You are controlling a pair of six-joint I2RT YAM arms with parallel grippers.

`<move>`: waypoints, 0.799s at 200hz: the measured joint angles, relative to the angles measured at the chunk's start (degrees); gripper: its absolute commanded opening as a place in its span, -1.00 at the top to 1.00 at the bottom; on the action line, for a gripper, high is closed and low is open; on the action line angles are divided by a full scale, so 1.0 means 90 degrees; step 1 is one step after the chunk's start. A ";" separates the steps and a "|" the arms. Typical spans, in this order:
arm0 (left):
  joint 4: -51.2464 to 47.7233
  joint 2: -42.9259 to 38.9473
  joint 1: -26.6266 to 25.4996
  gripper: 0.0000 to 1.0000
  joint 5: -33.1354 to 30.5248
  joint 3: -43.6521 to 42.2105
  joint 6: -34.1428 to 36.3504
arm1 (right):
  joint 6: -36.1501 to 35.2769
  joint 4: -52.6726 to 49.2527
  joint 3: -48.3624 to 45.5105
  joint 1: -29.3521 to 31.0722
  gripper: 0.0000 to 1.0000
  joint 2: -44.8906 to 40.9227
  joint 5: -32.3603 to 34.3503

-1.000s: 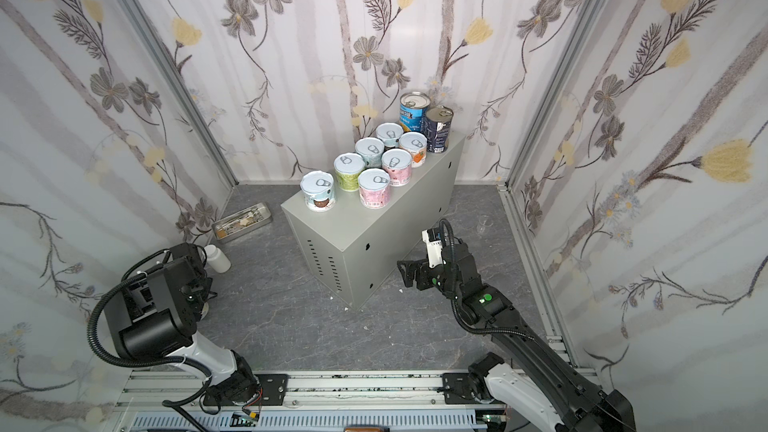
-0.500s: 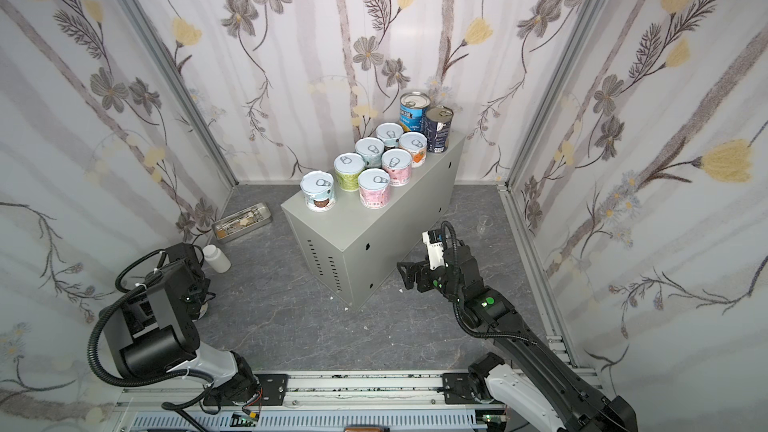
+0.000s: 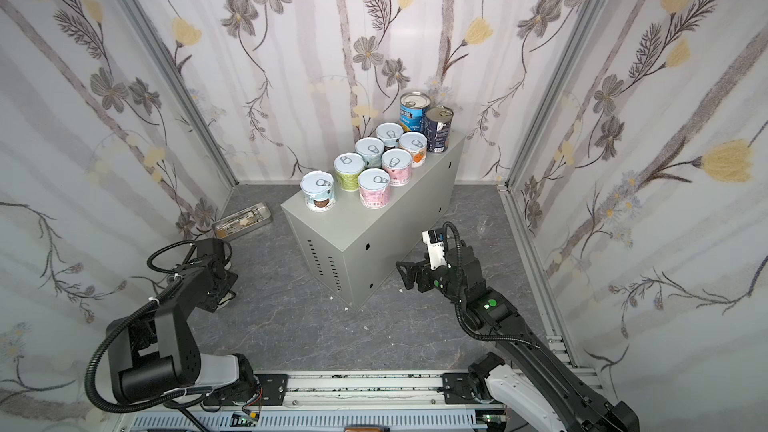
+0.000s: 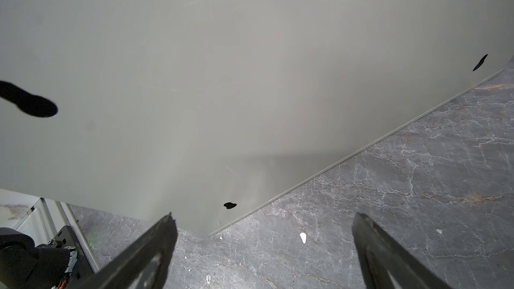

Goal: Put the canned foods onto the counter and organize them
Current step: 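Lift the yellow-print can with the left gripper toward the cabinet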

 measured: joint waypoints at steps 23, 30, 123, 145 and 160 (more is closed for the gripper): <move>0.0002 -0.0248 -0.0274 -0.18 0.0238 -0.0002 0.0444 | -0.0002 0.0039 -0.0007 0.0000 -0.97 -0.0051 -0.0029; 0.0002 -0.0367 -0.0350 -0.18 0.0321 -0.0002 0.0600 | -0.0002 0.0039 -0.0010 0.0000 -0.97 -0.0063 -0.0034; -0.0160 -0.1304 -0.0777 -0.13 0.1656 0.0517 0.2574 | -0.0002 0.0036 -0.0024 0.0000 -0.97 -0.0189 -0.0165; -0.0313 -0.1241 -0.1042 -0.11 0.1889 0.0942 0.2861 | -0.0005 0.0036 -0.0024 0.0000 -0.97 -0.0257 -0.0163; -0.0418 -0.1285 -0.1173 -0.10 0.1987 0.1178 0.3019 | -0.0029 0.0005 -0.0010 0.0000 -0.97 -0.0260 -0.0138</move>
